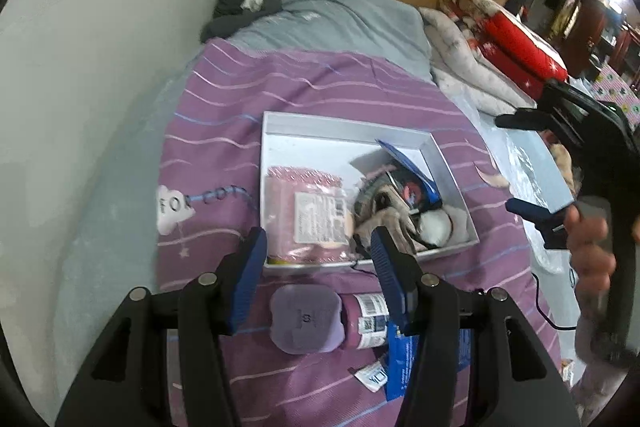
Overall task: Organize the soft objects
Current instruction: 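Withdraw both grippers and move them to the second blue packet, then grasp the second blue packet with the right gripper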
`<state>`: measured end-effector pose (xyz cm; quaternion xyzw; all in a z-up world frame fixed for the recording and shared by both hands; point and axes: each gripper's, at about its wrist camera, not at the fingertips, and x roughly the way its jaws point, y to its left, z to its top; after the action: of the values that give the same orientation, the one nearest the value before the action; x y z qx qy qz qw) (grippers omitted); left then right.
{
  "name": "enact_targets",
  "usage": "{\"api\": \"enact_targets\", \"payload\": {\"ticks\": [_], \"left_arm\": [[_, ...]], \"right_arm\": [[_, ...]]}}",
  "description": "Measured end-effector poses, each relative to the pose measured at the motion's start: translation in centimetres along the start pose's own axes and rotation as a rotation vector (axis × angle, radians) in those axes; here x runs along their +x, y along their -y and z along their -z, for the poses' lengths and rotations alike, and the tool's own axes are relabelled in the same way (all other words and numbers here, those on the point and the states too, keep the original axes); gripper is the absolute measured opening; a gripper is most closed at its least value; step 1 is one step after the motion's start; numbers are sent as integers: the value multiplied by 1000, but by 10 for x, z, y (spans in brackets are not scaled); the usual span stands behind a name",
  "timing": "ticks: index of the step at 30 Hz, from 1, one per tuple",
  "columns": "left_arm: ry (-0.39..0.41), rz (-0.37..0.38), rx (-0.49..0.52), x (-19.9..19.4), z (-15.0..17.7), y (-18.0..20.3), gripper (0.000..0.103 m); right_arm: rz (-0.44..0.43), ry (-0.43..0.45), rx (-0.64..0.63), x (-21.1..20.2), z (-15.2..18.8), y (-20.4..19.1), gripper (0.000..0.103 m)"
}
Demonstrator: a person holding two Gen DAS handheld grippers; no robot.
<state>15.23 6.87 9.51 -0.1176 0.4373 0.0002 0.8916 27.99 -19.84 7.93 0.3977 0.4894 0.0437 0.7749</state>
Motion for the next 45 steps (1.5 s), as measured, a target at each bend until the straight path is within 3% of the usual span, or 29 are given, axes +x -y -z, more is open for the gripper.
{"api": "enact_targets", "payload": {"ticks": [6, 11, 16, 21, 27, 32, 37, 41, 45], "left_arm": [[-21, -18, 11, 3, 3, 5, 56], [-64, 64, -26, 3, 5, 6, 56], [-136, 120, -64, 3, 7, 6, 56], [-197, 95, -73, 2, 13, 4, 55], [-305, 179, -71, 8, 24, 9, 48], [-410, 195, -42, 18, 46, 16, 42], [-519, 204, -68, 40, 69, 7, 39], [-591, 234, -131, 60, 77, -2, 39], [-646, 248, -137, 73, 83, -3, 39]], "right_arm": [[18, 19, -73, -24, 22, 15, 93], [69, 53, -122, -42, 34, 31, 93], [47, 38, -158, -46, 41, 41, 90], [68, -33, -253, -34, 57, 45, 82], [111, -88, -352, -34, 70, 42, 82], [97, -214, -375, -29, 77, 56, 82], [207, -265, -402, -13, 80, 76, 82], [145, -365, -396, 7, 82, 94, 82], [93, -404, -396, 15, 82, 100, 81]]}}
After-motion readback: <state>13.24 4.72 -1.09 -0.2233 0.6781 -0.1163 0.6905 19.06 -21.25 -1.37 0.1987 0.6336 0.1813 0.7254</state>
